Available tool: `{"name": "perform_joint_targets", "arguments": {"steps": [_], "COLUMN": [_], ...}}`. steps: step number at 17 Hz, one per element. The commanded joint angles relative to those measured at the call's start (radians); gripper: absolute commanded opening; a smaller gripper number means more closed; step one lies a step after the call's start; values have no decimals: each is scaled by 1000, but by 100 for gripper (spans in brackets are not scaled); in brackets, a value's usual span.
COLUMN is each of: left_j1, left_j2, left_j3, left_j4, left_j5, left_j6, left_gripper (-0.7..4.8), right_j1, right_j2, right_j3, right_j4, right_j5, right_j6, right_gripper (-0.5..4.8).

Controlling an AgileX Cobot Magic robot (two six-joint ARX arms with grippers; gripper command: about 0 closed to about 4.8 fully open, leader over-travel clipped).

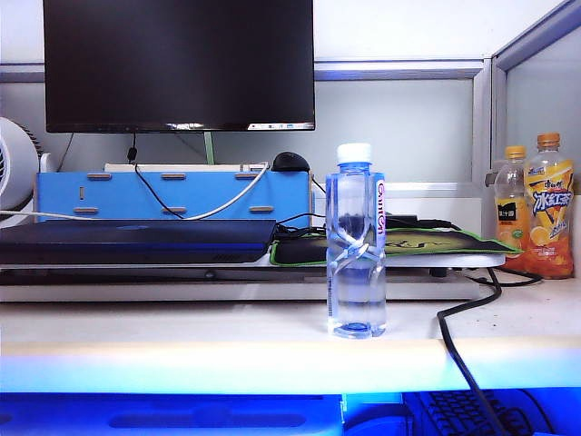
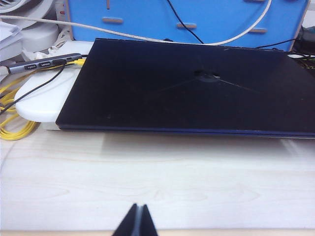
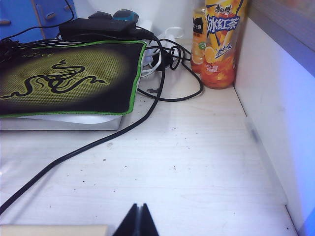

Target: Pick up the mineral water bottle and place it on the laptop.

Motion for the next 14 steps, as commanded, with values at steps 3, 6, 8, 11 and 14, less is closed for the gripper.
{"name": "perform_joint_targets", "arguments": {"steps": [3,6,8,11,14], "left_j1": [0,0,0,0,0], "left_j2": [-2,-2,-2,-2,-2], "left_j3": [2,2,2,2,2], "left_j4": [8,8,8,8,8], "left_j5": [3,3,3,4,3], "left_j6": [1,1,1,1,1], "left_gripper": [-2,-2,-2,-2,-2], "right_j1": [0,0,1,1,2], "right_j2": [0,0,7,102,339], "right_j3": [0,20,55,167,285], "right_j4": [38,57,55,48,57], "right_j5": [-5,-54,-131,-257,-463], "right_j6": [66,298,332,356,315], "right_gripper": [-1,-1,-1,-1,-1]}}
